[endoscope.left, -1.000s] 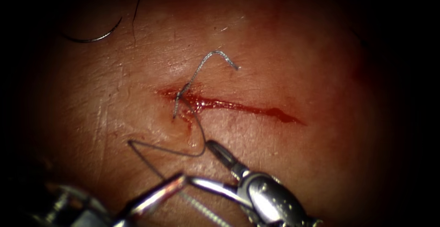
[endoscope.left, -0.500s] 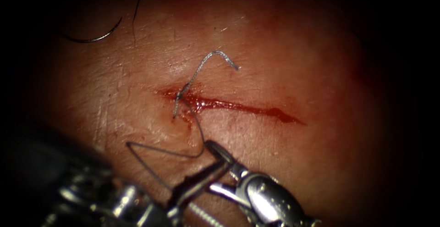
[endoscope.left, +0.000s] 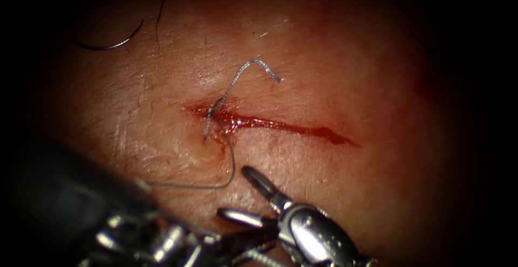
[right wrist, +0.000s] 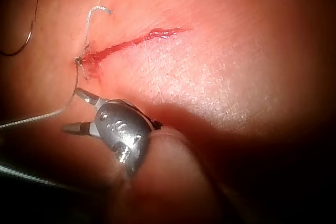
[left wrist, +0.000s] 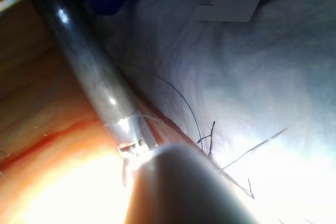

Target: Wound Closure

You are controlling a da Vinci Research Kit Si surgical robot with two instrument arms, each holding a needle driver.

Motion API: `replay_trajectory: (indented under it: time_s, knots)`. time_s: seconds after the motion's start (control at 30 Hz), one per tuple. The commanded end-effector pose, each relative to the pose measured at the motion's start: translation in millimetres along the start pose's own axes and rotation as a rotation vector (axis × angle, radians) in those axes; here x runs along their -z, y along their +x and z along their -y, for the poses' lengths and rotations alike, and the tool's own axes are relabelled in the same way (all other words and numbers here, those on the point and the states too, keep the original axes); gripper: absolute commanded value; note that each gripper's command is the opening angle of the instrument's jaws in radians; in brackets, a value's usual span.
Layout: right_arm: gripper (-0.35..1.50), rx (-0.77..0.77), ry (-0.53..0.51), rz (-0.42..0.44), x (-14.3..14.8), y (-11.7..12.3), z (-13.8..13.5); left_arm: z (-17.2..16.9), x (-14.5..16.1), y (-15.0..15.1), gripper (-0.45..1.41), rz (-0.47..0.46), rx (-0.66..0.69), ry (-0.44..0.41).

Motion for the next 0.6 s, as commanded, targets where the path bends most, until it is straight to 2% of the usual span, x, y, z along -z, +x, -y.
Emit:
replay_trajectory:
  time_s: [0.03,0.13,0.17,0.23,0.27,0.43,0.47,0.53,0.6]
  knots:
    - [1.2,-0.006,0.003,-0.001,-0.6,-0.7,0.8,-0.6,-0.4,0.1,-0.45,-0.001,0.001,-0.004]
    - [1.2,-0.007,0.001,-0.001,-0.7,-0.6,0.7,-0.2,0.7,-0.6,-0.45,-0.024,0.002,-0.003]
    - [1.2,-0.01,0.0,0.0,-0.8,-0.3,0.6,0.2,1.5,-0.9,-0.45,-0.092,0.018,0.004]
    - [1.2,-0.015,-0.005,0.001,-0.7,0.4,0.3,0.5,2.3,-1.1,-0.45,-0.144,0.043,0.005]
    - [1.2,-0.006,-0.021,-0.007,-0.4,1.5,-0.2,0.9,2.8,-1.1,-0.45,-0.201,0.081,-0.004]
    - [1.2,0.024,-0.046,-0.008,-0.9,4.6,-1.6,1.7,2.8,-1.4,-0.45,-0.337,0.147,-0.03]
    - [1.2,0.037,-0.049,-0.004,-1.6,5.8,-2.6,2.0,2.7,-1.4,-0.45,-0.387,0.165,-0.044]
    - [1.2,0.04,-0.055,-0.001,-2.6,6.9,-3.6,2.2,2.7,-1.3,-0.45,-0.429,0.174,-0.052]
    - [1.2,0.05,-0.053,0.002,-4.8,8.5,-5.0,2.4,2.9,-1.2,-0.45,-0.508,0.198,-0.081]
